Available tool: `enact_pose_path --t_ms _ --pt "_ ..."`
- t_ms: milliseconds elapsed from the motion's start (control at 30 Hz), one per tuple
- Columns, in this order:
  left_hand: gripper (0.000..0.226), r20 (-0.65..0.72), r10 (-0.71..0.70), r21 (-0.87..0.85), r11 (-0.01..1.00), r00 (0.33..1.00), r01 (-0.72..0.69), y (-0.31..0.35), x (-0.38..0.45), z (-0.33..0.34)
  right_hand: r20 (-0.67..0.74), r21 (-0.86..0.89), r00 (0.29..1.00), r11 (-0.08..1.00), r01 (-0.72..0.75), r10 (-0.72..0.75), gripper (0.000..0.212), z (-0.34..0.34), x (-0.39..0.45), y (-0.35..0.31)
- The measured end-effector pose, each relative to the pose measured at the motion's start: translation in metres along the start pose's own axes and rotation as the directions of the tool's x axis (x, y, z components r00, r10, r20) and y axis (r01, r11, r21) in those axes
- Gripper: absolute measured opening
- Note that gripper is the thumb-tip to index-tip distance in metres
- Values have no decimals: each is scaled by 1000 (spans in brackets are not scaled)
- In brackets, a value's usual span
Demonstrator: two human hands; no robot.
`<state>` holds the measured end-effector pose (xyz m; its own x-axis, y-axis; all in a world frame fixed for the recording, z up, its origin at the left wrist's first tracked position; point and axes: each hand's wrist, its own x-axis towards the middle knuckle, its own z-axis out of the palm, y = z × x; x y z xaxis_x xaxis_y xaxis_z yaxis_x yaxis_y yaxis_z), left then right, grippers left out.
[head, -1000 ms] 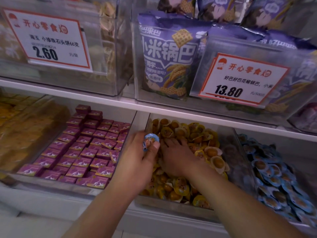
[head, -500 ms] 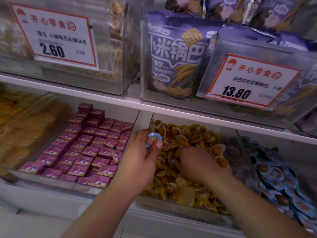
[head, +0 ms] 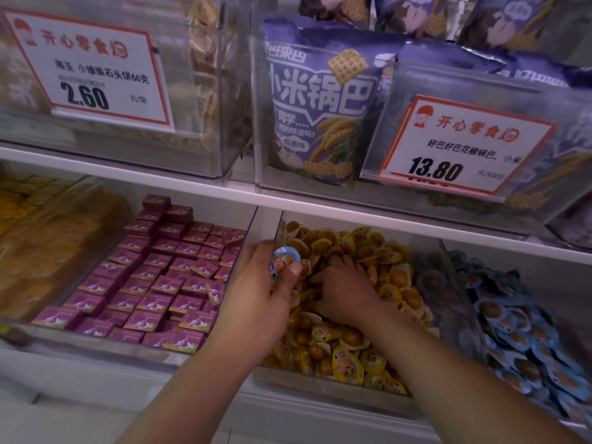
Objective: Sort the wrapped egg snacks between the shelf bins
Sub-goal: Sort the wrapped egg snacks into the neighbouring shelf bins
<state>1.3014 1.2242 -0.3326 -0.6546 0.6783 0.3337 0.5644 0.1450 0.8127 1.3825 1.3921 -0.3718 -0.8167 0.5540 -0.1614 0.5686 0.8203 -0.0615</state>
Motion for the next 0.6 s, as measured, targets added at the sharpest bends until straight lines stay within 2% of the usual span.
enact_pose_path --t_ms 167,233,367,467,600 --pt "26 -11 -2 5 1000 1000 2 0 1 1 -99 169 995 986 12 5 12 9 -1 -11" --pt "26 -9 1 10 1000 1000 -1 0 0 1 -95 235 995 971 49 -27 8 12 -3 -11" --pt "27 -3 13 16 1000 1000 -13 -1 1 -1 -143 296 987 948 118 -78 20 13 -6 -8" --pt "28 -2 10 11 1000 1000 -10 -1 1 -1 -51 219 993 969 117 -108 43 14 -3 -6" --pt "28 8 -7 5 1000 1000 7 -1 1 0 70 180 992 979 92 -106 48 11 0 -9"
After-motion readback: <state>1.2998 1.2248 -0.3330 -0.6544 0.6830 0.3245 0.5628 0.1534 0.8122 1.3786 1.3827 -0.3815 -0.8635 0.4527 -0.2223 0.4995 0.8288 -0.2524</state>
